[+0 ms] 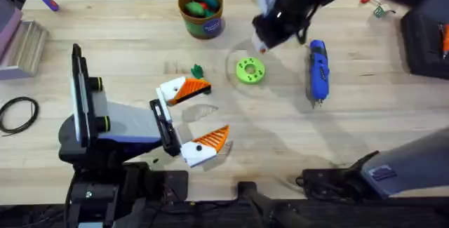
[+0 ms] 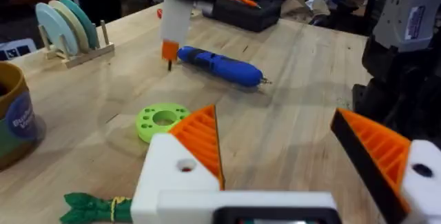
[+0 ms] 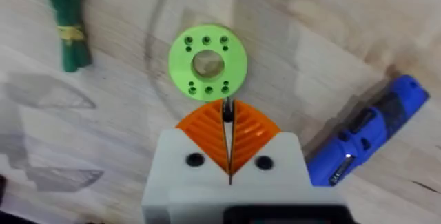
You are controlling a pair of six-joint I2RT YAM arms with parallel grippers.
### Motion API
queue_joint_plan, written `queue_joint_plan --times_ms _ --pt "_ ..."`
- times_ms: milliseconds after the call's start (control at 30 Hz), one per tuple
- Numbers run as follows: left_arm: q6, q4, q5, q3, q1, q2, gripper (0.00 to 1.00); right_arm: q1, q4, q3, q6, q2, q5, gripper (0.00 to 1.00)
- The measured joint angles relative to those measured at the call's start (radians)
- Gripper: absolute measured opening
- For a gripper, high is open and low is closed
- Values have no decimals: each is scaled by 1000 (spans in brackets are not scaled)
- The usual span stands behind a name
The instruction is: Pick up the gripper from the table and insert it into the empty holder that is missing its gripper. Then pick up a screw, insert it into the mounting hole, and use the screwdriver to tighten it. Finally, clean up the table by picking up the vegetable and placing it into the bucket.
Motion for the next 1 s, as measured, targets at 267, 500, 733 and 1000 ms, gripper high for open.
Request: queue_joint_plan --times_ms 267,500,733,1000 --pt "0 0 0 0 0 0 985 2 -93 61 0 -101 0 7" --pt "0 0 0 0 0 0 985 43 -179 125 -16 -100 0 7" --pt "0 0 0 0 0 0 985 160 -202 256 -65 -100 0 7" --pt "0 0 0 0 0 0 985 312 -151 342 -135 -100 0 7"
